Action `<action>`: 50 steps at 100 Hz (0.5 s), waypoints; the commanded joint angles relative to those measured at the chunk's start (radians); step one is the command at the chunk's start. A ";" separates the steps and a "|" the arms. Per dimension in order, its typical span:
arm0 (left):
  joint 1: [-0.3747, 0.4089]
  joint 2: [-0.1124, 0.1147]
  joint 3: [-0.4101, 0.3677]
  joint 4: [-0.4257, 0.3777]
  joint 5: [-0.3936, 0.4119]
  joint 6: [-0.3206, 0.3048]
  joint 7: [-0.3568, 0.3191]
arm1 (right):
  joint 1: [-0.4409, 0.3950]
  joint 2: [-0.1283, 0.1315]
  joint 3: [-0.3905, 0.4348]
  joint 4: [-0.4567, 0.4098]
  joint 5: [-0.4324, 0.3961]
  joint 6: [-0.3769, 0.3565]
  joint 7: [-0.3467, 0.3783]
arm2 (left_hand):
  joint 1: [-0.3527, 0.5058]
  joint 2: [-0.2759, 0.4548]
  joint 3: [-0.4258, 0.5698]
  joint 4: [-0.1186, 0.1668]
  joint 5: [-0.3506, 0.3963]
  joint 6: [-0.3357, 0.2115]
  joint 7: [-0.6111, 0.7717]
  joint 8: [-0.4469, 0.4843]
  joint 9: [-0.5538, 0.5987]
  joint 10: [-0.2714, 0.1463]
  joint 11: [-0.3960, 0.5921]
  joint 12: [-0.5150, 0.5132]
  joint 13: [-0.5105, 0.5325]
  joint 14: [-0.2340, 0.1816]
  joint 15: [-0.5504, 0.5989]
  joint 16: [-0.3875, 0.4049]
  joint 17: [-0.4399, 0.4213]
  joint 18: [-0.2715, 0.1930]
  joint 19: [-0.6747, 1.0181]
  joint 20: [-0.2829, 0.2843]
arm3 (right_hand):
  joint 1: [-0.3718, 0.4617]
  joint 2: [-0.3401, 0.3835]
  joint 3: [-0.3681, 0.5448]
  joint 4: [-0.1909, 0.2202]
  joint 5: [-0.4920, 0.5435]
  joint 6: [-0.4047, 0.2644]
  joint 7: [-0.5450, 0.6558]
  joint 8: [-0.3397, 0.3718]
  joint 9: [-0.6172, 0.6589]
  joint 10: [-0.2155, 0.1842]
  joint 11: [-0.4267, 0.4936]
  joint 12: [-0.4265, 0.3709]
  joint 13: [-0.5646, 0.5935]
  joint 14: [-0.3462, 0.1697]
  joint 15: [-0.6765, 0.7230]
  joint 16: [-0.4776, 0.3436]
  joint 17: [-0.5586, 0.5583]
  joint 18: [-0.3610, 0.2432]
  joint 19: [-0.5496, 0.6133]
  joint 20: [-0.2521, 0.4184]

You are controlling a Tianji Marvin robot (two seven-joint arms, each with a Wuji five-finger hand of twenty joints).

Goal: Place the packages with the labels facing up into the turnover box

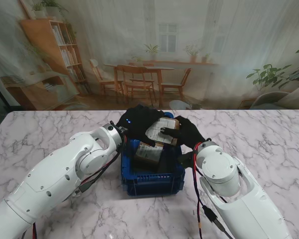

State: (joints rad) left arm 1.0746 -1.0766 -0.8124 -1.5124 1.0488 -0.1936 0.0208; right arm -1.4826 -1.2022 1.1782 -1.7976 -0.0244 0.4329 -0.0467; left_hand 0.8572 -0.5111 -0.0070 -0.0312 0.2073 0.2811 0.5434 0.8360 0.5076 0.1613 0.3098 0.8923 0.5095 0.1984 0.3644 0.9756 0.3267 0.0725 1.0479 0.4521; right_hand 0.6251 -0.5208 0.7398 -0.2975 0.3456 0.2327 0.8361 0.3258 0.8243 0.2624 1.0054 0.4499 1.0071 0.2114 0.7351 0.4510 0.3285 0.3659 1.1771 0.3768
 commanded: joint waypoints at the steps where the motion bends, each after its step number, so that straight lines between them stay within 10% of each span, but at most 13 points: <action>1: 0.000 0.004 -0.007 0.005 -0.007 0.009 -0.016 | -0.003 0.000 0.004 -0.004 0.007 0.013 0.001 | 0.353 0.141 0.573 0.045 0.082 -0.113 0.144 0.023 0.124 -0.082 0.115 0.108 0.138 -0.035 0.121 0.095 0.006 -0.044 0.040 -0.016 | 0.112 0.097 0.193 0.094 -0.025 -0.067 0.000 0.021 0.010 -0.116 0.042 0.040 -0.023 -0.004 -0.024 -0.001 -0.011 0.004 -0.002 -0.002; 14: -0.001 0.003 -0.006 0.008 -0.008 0.012 -0.013 | 0.001 -0.001 0.001 -0.006 0.016 0.024 0.003 | 0.359 0.133 0.597 0.037 0.095 -0.122 0.155 0.029 0.142 -0.084 0.113 0.127 0.156 -0.034 0.125 0.117 0.015 -0.037 0.060 -0.025 | 0.110 0.106 0.181 0.092 -0.027 -0.055 -0.006 0.024 0.017 -0.113 0.047 0.036 -0.018 0.000 -0.019 -0.001 -0.005 0.005 0.003 0.001; 23: -0.002 0.003 -0.003 0.011 -0.008 0.014 -0.011 | 0.003 -0.001 0.000 -0.006 0.022 0.027 0.006 | 0.353 0.123 0.632 0.027 0.100 -0.128 0.165 0.026 0.144 -0.086 0.122 0.126 0.167 -0.033 0.117 0.132 0.019 -0.032 0.074 -0.038 | -0.052 0.133 0.170 0.185 -0.053 -0.051 -0.046 0.018 -0.031 -0.105 0.026 0.052 -0.053 0.014 -0.041 -0.009 -0.026 0.006 -0.007 0.000; 50: -0.002 0.004 -0.004 0.002 -0.019 0.018 -0.035 | -0.005 0.001 0.004 -0.006 0.036 0.013 0.012 | 0.362 0.095 0.684 0.008 0.118 -0.136 0.174 0.021 0.148 -0.088 0.147 0.108 0.190 -0.030 0.108 0.144 0.032 -0.016 0.095 -0.055 | -0.286 0.116 0.072 0.186 -0.218 -0.095 -0.111 -0.003 -0.315 -0.080 -0.137 0.000 -0.315 0.004 -0.187 -0.051 -0.159 -0.018 -0.103 -0.014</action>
State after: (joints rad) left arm 1.0751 -1.0744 -0.8163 -1.5094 1.0370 -0.1818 0.0086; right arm -1.4798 -1.2024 1.1799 -1.8036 0.0089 0.4506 -0.0391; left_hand 0.8552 -0.5469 -0.0065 -0.0643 0.2367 0.2761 0.5791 0.8346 0.5497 0.1681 0.3065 0.9209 0.5598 0.2130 0.3619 1.0273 0.3558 0.0941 1.1090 0.4184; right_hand 0.3892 -0.4285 0.8238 -0.1292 0.1797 0.1898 0.7421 0.3280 0.5587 0.2087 0.9102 0.4699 0.7415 0.2334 0.6073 0.4173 0.2043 0.3439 1.1594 0.3806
